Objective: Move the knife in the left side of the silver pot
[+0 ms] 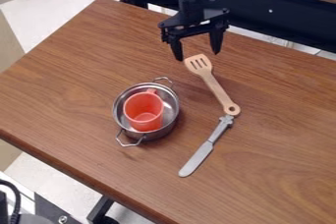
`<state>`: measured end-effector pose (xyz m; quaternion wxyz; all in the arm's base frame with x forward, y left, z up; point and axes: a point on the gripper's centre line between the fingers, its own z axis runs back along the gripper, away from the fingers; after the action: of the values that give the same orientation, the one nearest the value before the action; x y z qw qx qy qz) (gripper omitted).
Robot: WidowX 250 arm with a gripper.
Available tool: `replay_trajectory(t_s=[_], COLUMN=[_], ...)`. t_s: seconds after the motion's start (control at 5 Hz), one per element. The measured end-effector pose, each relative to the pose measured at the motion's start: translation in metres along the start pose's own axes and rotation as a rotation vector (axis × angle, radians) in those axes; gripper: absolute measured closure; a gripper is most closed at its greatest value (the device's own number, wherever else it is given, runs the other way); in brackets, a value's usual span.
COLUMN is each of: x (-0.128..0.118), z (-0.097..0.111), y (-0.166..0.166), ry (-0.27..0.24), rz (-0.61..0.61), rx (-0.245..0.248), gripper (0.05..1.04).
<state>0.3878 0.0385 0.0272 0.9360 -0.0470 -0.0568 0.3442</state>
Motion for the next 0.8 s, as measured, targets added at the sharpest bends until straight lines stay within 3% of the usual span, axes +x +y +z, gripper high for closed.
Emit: replay_trajectory(t_s=[0.2,0.4,0.8], x=[-0.006,-0.013,-0.024], z=[-0.014,-0.015,-0.011], y=[0.004,-0.001,-0.014], ry=[0.039,0.082,0.082], rz=[-0.009,-0.221,-0.572], rx=[0.024,0.032,0.023], gripper=[0.083,0.083,0.083])
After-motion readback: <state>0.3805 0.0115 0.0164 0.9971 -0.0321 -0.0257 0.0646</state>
